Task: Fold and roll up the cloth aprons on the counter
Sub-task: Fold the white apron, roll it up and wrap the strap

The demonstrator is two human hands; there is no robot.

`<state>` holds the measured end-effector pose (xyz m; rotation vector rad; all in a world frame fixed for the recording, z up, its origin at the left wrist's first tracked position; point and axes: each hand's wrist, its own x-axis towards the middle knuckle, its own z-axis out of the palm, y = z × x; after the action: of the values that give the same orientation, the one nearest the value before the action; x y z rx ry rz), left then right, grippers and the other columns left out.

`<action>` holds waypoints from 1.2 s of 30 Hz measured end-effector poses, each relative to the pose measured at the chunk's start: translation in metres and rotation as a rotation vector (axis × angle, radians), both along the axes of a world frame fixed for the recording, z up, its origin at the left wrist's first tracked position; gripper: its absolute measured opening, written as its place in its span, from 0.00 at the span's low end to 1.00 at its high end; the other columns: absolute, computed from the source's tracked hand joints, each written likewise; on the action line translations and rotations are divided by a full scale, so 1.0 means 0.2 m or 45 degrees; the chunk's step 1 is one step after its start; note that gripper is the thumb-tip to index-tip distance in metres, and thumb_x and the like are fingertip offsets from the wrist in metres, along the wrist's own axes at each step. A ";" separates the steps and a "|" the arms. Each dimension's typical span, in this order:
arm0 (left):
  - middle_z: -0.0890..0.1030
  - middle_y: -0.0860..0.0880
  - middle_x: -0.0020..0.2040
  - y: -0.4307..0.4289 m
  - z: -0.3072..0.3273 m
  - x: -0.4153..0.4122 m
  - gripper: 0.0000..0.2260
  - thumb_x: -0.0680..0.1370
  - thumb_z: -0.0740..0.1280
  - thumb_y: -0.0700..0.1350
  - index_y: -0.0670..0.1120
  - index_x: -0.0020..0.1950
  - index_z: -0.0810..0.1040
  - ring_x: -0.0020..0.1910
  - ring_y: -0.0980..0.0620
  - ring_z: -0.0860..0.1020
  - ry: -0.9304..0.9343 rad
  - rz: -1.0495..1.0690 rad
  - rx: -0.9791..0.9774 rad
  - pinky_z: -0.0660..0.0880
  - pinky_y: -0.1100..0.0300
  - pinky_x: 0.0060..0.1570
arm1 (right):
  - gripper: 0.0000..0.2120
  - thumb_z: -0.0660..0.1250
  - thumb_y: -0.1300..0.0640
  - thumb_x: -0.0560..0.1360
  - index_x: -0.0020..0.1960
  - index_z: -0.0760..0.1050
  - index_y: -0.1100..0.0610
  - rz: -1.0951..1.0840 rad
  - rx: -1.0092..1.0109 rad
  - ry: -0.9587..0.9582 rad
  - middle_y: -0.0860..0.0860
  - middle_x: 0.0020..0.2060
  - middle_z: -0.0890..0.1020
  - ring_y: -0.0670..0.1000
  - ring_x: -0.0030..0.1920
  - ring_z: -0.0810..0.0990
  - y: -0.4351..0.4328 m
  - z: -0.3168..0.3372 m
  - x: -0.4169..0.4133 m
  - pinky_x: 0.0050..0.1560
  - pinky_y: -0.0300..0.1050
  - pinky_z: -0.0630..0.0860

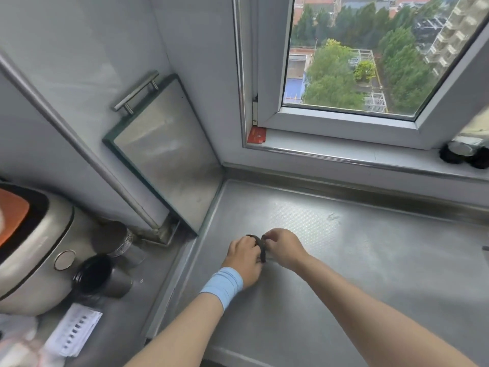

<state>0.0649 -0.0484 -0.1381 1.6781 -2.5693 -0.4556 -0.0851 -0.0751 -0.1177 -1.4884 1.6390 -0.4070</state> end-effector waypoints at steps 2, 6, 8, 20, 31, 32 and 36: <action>0.73 0.48 0.60 0.04 -0.09 -0.01 0.17 0.79 0.51 0.49 0.46 0.57 0.77 0.64 0.48 0.67 0.024 -0.008 0.004 0.56 0.55 0.68 | 0.12 0.60 0.63 0.73 0.32 0.74 0.56 0.029 -0.090 0.035 0.48 0.28 0.77 0.51 0.32 0.72 0.04 -0.08 0.00 0.30 0.36 0.65; 0.77 0.51 0.45 0.09 -0.18 0.00 0.14 0.76 0.55 0.45 0.49 0.42 0.80 0.51 0.51 0.73 0.087 -0.018 -0.175 0.62 0.62 0.57 | 0.12 0.64 0.64 0.74 0.32 0.76 0.57 0.068 -0.270 0.081 0.46 0.26 0.72 0.46 0.30 0.67 0.10 -0.19 0.00 0.32 0.34 0.62; 0.77 0.53 0.38 0.09 -0.22 0.01 0.12 0.73 0.56 0.44 0.50 0.36 0.79 0.44 0.52 0.74 0.169 0.037 -0.246 0.63 0.64 0.50 | 0.10 0.66 0.64 0.75 0.36 0.80 0.57 0.060 -0.364 0.123 0.44 0.26 0.70 0.45 0.31 0.67 0.11 -0.24 0.00 0.33 0.33 0.62; 0.84 0.50 0.54 0.12 -0.23 0.01 0.18 0.75 0.56 0.41 0.44 0.59 0.82 0.52 0.49 0.82 0.456 0.280 -0.112 0.77 0.60 0.53 | 0.10 0.64 0.59 0.73 0.42 0.84 0.52 0.257 -0.451 0.204 0.43 0.36 0.71 0.53 0.43 0.70 0.13 -0.29 0.01 0.42 0.32 0.61; 0.85 0.47 0.47 0.00 -0.16 0.08 0.08 0.77 0.67 0.40 0.46 0.51 0.85 0.47 0.50 0.81 0.600 0.369 0.293 0.69 0.71 0.46 | 0.05 0.71 0.54 0.74 0.45 0.86 0.52 0.148 -0.365 0.089 0.42 0.43 0.80 0.42 0.49 0.71 0.17 -0.27 0.01 0.49 0.24 0.63; 0.85 0.47 0.47 0.00 -0.16 0.08 0.08 0.77 0.67 0.41 0.46 0.51 0.85 0.46 0.50 0.80 0.598 0.379 0.299 0.69 0.70 0.46 | 0.05 0.71 0.55 0.74 0.44 0.86 0.53 0.149 -0.365 0.089 0.42 0.43 0.81 0.42 0.49 0.72 0.17 -0.26 0.01 0.48 0.23 0.63; 0.83 0.45 0.45 0.01 -0.16 0.07 0.06 0.76 0.67 0.42 0.44 0.48 0.85 0.45 0.49 0.79 0.536 0.343 0.289 0.72 0.64 0.48 | 0.07 0.69 0.59 0.72 0.45 0.86 0.52 0.081 -0.381 0.069 0.41 0.44 0.84 0.42 0.50 0.73 0.19 -0.26 0.01 0.49 0.23 0.64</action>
<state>0.0797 -0.0463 -0.1703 1.7310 -2.0241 -0.9882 -0.0829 -0.0363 -0.1689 -1.7804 1.6202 -0.6018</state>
